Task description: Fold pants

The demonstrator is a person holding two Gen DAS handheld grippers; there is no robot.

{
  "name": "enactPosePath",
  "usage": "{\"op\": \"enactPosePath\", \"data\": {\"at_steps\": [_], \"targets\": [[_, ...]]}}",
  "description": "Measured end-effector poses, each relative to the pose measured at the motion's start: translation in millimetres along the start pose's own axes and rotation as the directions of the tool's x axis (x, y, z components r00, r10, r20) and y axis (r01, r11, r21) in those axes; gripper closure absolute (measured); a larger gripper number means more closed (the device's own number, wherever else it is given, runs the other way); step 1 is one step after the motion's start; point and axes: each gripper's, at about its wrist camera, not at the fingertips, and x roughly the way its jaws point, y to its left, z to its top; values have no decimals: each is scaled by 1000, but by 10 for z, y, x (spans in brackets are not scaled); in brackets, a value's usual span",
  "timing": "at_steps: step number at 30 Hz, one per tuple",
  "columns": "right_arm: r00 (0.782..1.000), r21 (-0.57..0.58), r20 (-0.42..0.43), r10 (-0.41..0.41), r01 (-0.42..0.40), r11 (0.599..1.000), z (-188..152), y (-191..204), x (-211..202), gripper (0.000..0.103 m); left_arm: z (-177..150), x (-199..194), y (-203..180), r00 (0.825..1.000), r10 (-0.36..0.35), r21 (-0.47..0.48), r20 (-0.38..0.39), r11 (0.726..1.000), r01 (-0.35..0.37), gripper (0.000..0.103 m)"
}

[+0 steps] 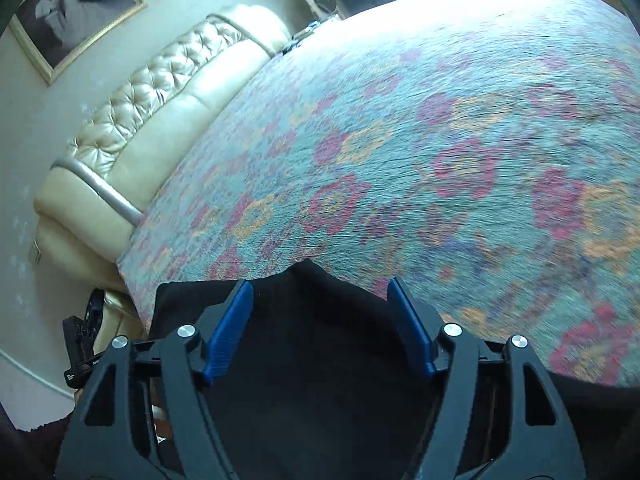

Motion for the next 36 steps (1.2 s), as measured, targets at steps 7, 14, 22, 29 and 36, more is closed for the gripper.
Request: {"op": "enactPosePath", "data": {"at_steps": [7,14,22,29,36], "targets": [[908,426,298,-294,149,892,-809,-1391,-2080,27,210,65,-445,1000,-6,-9,23,1000,7,35],[747,840,383,-544,-37,541,-2098,-2695,-3306,27,188,410,-938,1000,-9,51,-7,999,10,28],[766,865,360,-532,-61,497,-2320,-3120,-3077,41,85,723,-1049,995,29,41,-98,999,-25,27],[776,810,232,-587,179,558,-2072,-3024,-3067,86,35,792,-1059,993,54,88,-109,995,-44,25],[746,765,257,-615,232,601,-1815,-3036,-3182,94,3,813,-1125,990,80,140,-113,988,-64,22]]}}
